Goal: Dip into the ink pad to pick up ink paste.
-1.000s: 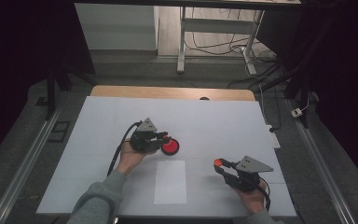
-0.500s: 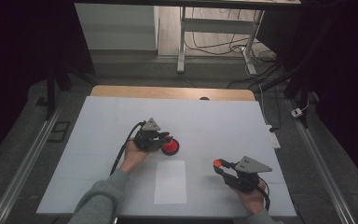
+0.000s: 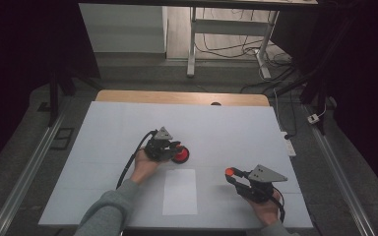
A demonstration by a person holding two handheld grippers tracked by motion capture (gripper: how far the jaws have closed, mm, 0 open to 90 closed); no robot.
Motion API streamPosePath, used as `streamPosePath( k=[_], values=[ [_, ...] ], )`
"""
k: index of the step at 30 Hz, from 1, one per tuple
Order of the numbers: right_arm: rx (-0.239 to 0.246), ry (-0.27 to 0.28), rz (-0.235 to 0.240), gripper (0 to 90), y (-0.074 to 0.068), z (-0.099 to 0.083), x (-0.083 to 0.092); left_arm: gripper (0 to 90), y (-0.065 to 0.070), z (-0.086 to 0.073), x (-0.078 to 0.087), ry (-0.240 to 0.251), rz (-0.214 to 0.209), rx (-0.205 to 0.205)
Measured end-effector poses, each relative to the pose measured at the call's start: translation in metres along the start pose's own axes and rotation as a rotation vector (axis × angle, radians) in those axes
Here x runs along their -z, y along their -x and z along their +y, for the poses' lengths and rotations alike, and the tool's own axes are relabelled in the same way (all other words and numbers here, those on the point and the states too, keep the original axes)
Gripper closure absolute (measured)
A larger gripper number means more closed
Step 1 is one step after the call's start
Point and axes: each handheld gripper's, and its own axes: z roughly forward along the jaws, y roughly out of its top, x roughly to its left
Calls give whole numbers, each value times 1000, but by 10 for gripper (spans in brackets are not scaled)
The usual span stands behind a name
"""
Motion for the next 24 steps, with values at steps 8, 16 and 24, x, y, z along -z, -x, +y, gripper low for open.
streamPosePath(
  k=[8, 16, 24],
  values=[
    [0, -2, 2, 651, 0, 0, 0, 725, 1, -2, -2, -3, 3, -12],
    [2, -9, 3, 651, -1, 0, 0, 725, 1, -4, -4, 4, 22, -23],
    [1, -8, 7, 651, 0, -1, -1, 726, 2, -7, -8, -2, 26, -46]
  ],
)
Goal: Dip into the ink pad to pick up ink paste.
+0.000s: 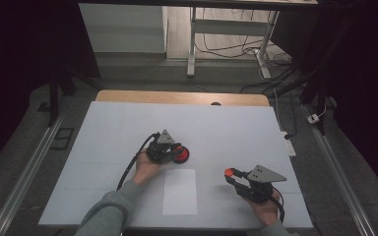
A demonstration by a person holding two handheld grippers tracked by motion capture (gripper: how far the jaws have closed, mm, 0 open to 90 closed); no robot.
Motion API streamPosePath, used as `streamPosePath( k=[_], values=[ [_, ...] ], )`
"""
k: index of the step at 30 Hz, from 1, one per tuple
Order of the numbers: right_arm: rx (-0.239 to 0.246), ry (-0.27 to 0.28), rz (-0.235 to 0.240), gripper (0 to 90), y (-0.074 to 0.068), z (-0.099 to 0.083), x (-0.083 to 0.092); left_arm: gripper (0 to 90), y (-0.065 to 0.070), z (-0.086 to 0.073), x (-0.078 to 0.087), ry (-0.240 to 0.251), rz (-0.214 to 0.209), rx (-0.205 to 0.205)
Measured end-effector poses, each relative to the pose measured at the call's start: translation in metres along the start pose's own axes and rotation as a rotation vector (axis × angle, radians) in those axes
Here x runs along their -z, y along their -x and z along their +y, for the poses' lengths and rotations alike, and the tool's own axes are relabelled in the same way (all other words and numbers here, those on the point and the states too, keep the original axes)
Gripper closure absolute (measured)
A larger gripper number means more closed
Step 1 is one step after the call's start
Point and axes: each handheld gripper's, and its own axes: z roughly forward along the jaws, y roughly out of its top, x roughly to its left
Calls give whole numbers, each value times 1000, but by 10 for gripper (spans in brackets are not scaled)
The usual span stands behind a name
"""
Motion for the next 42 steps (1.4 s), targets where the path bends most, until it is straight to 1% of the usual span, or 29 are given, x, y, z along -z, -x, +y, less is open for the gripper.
streamPosePath(
  k=[4, 8, 16, 17, 18, 24, 33, 37, 42],
  values=[
    [0, 1, -1, 651, 0, 0, 1, 726, -1, -2, -1, -3, -4, 0],
    [3, 4, -2, 651, 0, 0, 1, 728, 2, -2, -2, -7, 13, -32],
    [4, 1, -2, 651, -1, 1, 1, 730, 4, -2, -3, -11, 23, -47],
    [5, -1, -8, 651, -1, 1, 1, 730, 4, -2, -3, -12, 23, -46],
    [7, 0, 0, 651, -1, 1, 0, 731, 3, -2, -3, -12, 22, -44],
    [9, 1, 0, 651, -2, 1, 0, 731, 4, -2, -3, -13, 25, -47],
    [8, 4, -1, 651, -3, 1, 0, 731, 0, -5, -3, 6, 1, -8],
    [8, 3, -2, 651, -3, 1, 0, 731, 2, -4, -3, -2, 13, -19],
    [11, 2, 0, 651, -3, 1, 0, 731, 2, -3, -3, -5, 16, -21]
  ],
)
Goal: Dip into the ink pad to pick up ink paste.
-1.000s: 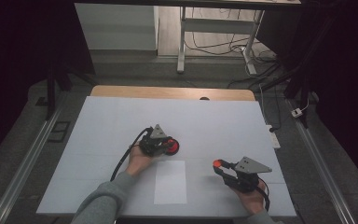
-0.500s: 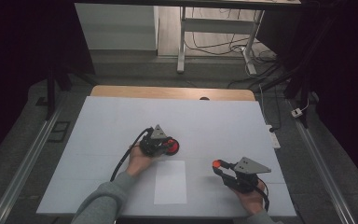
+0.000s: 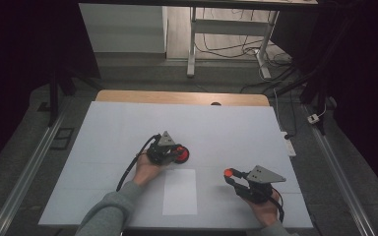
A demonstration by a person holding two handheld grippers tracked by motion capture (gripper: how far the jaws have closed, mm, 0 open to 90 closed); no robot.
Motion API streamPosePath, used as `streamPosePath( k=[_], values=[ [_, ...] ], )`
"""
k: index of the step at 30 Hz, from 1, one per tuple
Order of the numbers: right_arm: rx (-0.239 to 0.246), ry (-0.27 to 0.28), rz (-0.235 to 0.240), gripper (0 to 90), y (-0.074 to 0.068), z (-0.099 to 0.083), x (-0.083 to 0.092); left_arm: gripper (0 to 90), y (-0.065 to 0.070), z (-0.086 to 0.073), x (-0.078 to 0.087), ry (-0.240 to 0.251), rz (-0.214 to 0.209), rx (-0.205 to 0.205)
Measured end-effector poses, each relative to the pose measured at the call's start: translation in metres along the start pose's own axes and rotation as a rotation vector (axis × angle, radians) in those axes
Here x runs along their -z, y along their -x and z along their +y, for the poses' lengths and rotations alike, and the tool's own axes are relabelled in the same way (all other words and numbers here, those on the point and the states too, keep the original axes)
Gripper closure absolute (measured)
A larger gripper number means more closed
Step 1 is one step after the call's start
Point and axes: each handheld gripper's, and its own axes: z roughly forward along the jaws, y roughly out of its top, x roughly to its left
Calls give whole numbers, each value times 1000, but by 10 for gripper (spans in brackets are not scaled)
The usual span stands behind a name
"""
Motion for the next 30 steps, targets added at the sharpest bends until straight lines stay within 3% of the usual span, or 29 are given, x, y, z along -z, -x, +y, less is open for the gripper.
streamPosePath(
  k=[6, 11, 17, 22, 30],
  values=[
    [-3, 5, -3, 651, -1, 2, 2, 728, -2, 1, 2, 4, -17, 7],
    [0, 11, -9, 650, -1, 3, 3, 727, -7, 8, 19, 93, -29, 62],
    [0, 13, 1, 651, -1, 3, 3, 726, -6, 17, 33, 134, -46, 66],
    [0, 11, 0, 650, -2, 3, 3, 726, -11, 14, 33, 98, -31, 66],
    [1, 10, 0, 650, -1, 2, 3, 726, -12, 8, 23, 49, -40, 70]
  ],
)
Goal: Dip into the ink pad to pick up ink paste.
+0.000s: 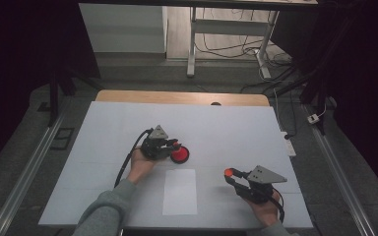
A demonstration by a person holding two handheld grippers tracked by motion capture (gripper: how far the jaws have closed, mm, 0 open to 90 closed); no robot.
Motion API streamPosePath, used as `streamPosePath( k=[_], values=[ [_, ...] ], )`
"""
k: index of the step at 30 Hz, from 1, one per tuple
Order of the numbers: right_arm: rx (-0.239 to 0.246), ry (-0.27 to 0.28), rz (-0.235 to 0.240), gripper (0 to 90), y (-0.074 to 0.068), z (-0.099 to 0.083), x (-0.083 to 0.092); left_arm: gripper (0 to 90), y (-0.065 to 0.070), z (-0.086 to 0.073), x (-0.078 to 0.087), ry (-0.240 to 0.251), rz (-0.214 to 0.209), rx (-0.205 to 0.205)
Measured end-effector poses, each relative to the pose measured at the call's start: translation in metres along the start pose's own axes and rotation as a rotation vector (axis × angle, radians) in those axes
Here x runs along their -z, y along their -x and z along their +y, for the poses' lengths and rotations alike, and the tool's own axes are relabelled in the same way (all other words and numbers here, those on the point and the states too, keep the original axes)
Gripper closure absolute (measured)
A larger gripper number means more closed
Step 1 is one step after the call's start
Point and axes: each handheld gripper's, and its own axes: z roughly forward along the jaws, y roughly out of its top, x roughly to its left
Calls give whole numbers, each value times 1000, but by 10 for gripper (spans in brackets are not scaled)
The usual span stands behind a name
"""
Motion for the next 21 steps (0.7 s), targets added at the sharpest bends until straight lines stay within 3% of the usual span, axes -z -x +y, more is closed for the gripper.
streamPosePath(
  k=[13, 20, 21],
  values=[
    [-4, -4, -1, 650, 0, 0, 0, 726, 4, -5, -9, -36, 10, -35],
    [-3, -6, 2, 650, 0, -1, -1, 726, 1, -12, -15, -59, 15, -23],
    [-3, -7, 1, 650, 0, -1, -1, 726, 1, -14, -16, -43, 15, -25]
  ],
)
